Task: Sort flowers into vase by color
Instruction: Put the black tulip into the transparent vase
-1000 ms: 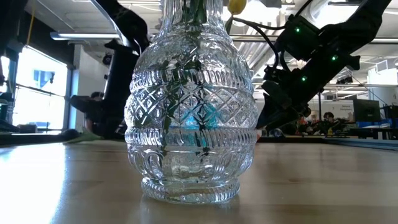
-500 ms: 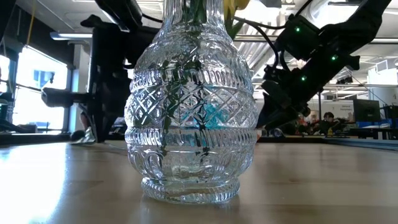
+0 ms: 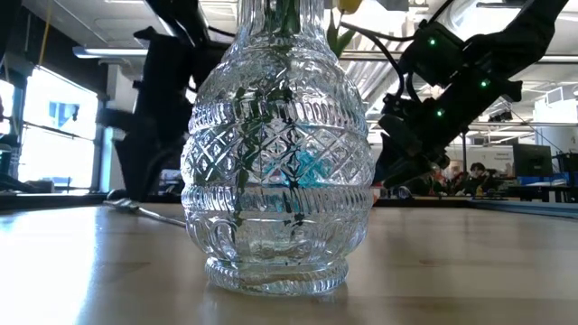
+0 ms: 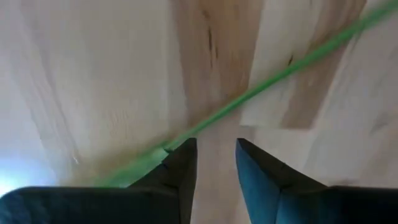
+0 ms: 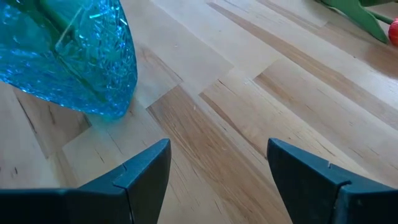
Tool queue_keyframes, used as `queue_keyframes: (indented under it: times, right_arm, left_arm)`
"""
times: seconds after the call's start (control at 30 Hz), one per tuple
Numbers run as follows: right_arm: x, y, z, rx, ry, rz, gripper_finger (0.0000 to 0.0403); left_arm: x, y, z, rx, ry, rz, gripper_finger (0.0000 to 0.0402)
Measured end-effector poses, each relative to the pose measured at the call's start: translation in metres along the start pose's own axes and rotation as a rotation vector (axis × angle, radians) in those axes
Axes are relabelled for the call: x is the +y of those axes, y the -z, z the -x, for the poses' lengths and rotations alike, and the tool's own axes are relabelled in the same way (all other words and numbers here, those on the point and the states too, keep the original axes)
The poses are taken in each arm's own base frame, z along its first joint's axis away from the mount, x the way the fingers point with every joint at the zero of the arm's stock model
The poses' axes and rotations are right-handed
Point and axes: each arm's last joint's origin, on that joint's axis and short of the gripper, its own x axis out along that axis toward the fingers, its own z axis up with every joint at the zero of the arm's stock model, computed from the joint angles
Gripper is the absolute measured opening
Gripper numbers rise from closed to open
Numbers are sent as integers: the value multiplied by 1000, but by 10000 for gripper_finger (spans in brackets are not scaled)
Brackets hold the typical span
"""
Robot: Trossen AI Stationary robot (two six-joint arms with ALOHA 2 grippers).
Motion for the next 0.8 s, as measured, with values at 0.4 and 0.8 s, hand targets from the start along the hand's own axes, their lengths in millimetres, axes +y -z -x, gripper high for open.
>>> queue_keyframes:
  times: [0.4,0.8]
  right_arm:
    - [0,0,0,-2,-1,18,263]
    - [0,0,0,-5,-2,17,263]
  left_arm:
    - [-4,28,54,-234,8,644,72]
    - [-34,65,17,-299,-55,894,65]
